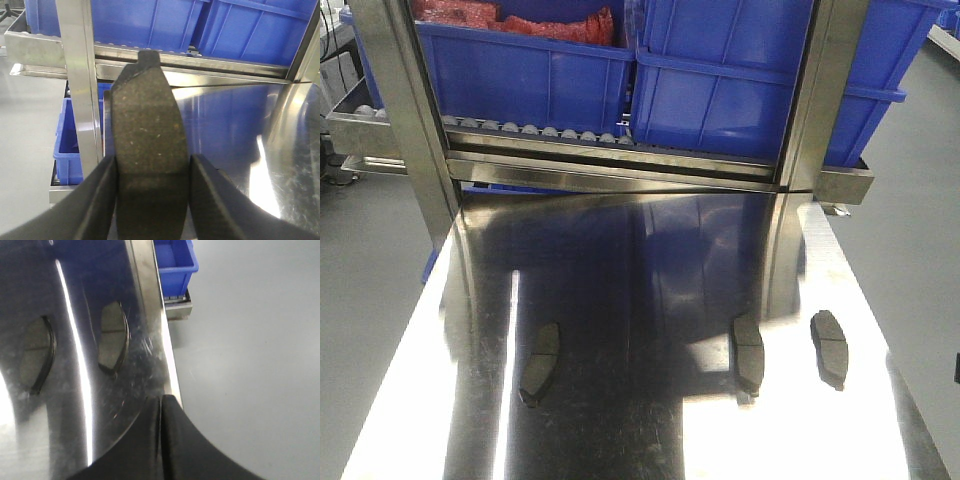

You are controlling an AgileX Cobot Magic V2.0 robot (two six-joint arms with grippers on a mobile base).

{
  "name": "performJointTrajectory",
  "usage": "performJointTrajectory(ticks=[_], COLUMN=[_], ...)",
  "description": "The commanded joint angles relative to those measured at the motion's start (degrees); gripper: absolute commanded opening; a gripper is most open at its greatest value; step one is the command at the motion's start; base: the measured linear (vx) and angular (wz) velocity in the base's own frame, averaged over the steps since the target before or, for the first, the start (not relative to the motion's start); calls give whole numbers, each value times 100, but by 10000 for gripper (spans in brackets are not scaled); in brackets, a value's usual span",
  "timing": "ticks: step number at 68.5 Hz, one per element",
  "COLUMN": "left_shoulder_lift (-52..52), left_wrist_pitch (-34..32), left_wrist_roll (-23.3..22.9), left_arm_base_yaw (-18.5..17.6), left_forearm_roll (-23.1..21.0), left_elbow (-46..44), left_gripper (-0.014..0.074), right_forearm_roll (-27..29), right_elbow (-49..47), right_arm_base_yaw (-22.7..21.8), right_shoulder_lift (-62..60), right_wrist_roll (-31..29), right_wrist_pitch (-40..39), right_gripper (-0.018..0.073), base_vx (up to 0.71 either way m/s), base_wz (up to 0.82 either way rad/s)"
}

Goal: Move and align brake pads A on conveyor
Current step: 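Move the right gripper over the brake pad farthest along the row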

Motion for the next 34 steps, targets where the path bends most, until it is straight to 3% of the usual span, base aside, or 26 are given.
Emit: performJointTrajectory(ticks=[1,18,34], left_shoulder_lift=[19,19,19], left_wrist_pitch=[-585,-585,-585], left_wrist_roll=[-22,-22,-22], left_arm_base_yaw=[-38,-38,-38], left_forearm_roll=[-45,-45,-45], left_elbow=[-163,-163,-163], left_gripper=[-6,-6,-6], right_forearm_roll=[-33,0,653], right_elbow=[-190,-190,-384], right_arm_base_yaw=[-29,-29,-29], right_shoulder_lift=[6,37,37], right_wrist_roll=[-23,-92,-877], right_wrist_pitch=[-100,126,275], right_gripper=[-9,82,369], base_vx=[0,0,0], base_wz=[0,0,0])
